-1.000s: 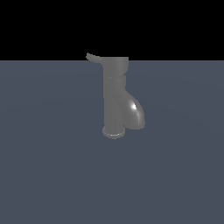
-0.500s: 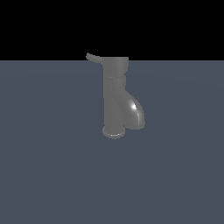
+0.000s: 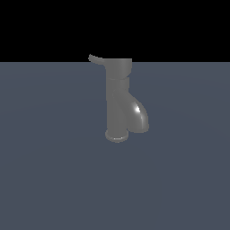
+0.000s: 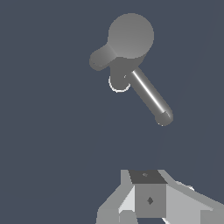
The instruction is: Turn on the faucet by rotating a designated handle.
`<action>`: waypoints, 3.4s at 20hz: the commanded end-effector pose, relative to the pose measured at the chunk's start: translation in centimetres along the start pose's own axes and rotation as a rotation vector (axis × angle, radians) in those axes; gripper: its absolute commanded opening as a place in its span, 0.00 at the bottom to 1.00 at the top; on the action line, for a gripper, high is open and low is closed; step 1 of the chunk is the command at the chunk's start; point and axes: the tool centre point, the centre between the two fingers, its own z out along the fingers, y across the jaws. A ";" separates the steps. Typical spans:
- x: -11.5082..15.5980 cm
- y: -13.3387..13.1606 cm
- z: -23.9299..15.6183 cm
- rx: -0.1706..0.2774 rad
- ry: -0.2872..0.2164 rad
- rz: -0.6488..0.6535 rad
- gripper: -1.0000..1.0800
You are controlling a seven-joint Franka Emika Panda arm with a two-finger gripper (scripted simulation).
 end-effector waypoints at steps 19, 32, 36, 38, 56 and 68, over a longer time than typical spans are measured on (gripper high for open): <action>8.3 -6.2 7.1 -0.005 -0.008 0.467 0.00; 14.7 -7.6 11.5 -0.014 -0.010 0.753 0.00; 16.1 -7.7 12.4 -0.016 -0.010 0.817 0.00; 16.7 -7.6 12.8 -0.017 -0.010 0.843 0.00; 16.6 -6.9 13.5 -0.020 -0.011 0.895 0.00; 13.3 -5.5 13.4 -0.019 -0.011 0.896 0.00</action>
